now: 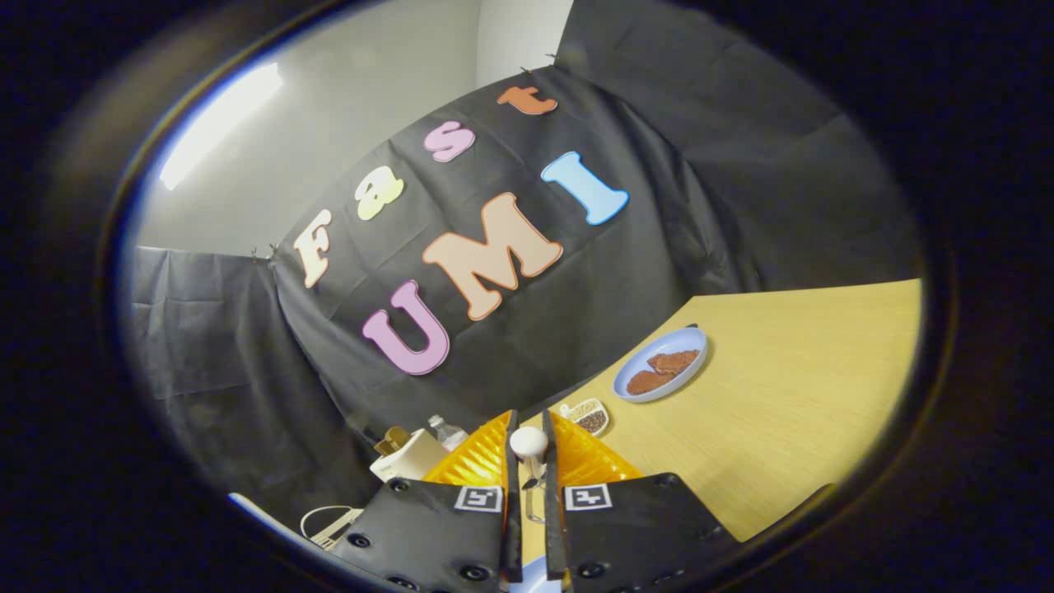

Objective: Take the plate from the dish rack, then take the spoon from the basket and place it into the plate.

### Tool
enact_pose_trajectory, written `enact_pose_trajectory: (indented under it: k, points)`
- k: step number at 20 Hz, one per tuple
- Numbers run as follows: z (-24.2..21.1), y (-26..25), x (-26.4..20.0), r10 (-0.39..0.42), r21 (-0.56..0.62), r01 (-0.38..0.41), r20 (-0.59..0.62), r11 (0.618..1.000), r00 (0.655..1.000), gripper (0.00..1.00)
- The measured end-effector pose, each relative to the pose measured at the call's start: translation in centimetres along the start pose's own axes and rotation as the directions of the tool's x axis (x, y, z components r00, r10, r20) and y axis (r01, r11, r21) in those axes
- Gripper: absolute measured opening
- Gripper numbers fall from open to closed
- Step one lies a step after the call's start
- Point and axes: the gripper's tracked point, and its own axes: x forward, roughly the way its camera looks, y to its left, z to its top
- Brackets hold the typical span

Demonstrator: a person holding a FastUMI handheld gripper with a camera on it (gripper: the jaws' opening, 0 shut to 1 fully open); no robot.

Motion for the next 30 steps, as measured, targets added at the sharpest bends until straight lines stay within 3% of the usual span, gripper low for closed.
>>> enact_pose_trajectory:
  k: [6, 16, 30]
  points:
    - [0.1, 0.8, -3.1, 0.040, -0.025, -0.041, -0.020, 0.999, 0.999, 0.13]
    - [-5.5, -0.9, -8.3, 0.092, -0.035, -0.102, -0.225, 0.994, 0.970, 0.14]
    - [-8.8, -6.4, -10.0, 0.084, 0.091, -0.057, -0.336, 0.994, 0.938, 0.13]
